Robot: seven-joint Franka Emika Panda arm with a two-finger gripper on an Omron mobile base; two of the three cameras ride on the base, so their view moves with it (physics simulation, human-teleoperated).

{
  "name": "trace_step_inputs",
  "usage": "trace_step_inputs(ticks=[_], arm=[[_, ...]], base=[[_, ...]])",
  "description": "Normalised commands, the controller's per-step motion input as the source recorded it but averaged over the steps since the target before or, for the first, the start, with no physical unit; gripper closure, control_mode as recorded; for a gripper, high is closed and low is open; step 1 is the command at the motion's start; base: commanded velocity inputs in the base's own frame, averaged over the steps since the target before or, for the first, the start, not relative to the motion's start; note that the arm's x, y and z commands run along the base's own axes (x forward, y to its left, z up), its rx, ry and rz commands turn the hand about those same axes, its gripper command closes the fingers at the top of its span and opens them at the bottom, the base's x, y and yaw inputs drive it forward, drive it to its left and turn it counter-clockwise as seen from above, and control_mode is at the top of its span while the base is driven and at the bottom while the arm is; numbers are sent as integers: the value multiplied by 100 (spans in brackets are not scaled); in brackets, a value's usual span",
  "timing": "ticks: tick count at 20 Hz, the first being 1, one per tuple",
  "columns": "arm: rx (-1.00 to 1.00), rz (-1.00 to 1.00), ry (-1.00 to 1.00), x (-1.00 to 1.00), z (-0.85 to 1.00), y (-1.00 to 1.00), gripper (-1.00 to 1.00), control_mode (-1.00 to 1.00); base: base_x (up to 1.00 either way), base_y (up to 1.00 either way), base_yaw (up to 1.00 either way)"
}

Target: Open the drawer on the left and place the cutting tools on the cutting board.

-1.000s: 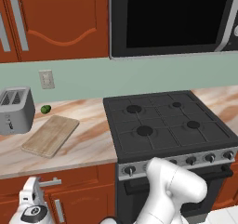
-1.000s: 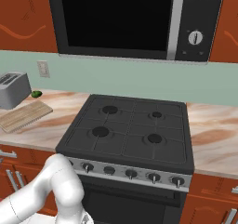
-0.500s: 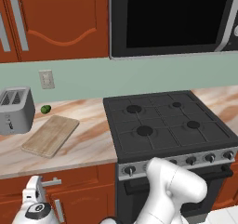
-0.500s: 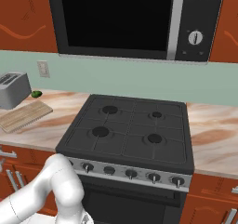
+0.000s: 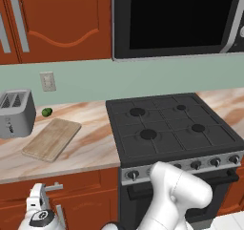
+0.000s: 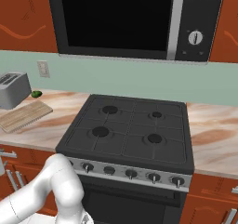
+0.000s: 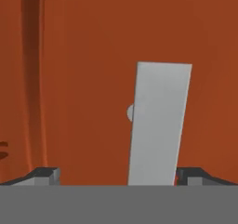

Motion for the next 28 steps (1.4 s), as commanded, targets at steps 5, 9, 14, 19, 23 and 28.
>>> trace_step_inputs(ticks=[5,9,14,19,23,28], arm=[[0,0,0,15,0,0,-100,-100],[0,0,0,40,0,0,-100,-100],[0,0,0,13,0,0,100,-100],[0,0,0,-6,0,0,100,-100],[0,0,0,-75,0,0,100,-100],[0,0,-13,-100,0,0,100,-100]], base=[[0,0,0],[0,0,0],[0,0,0],[0,0,0],[0,0,0],[0,0,0]])
